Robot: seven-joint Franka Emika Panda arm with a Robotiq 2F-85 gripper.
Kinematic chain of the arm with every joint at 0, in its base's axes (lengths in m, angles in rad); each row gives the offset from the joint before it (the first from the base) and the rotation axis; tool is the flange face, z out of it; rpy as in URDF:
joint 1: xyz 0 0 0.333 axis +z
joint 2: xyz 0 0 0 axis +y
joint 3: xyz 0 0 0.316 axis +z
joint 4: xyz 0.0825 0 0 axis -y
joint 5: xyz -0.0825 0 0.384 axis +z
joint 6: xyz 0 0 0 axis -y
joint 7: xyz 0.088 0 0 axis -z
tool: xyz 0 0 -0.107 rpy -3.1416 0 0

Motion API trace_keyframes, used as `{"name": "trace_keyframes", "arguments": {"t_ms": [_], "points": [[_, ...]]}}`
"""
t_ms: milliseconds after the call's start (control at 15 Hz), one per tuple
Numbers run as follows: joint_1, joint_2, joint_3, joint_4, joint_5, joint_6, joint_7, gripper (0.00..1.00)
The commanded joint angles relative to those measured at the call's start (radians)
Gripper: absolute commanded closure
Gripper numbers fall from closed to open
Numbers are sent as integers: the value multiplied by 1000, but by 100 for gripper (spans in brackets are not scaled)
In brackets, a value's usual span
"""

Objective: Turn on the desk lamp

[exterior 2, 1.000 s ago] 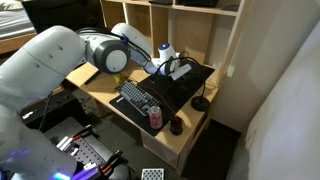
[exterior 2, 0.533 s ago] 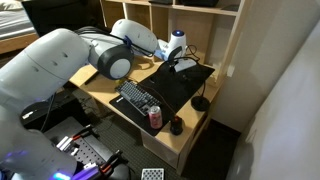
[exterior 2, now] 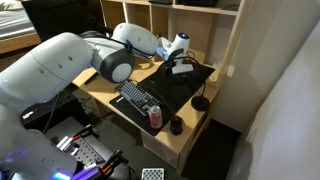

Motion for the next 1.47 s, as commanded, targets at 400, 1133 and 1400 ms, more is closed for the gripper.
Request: {"name": "trace_keyframes", "arguments": {"t_ms": [400,1133,1400], "points": [[20,103,-54,268,95,-154,79,0],[32,222,-103,417,62,-130,106,0],[45,244,-112,450,51,-97,105,0]]}}
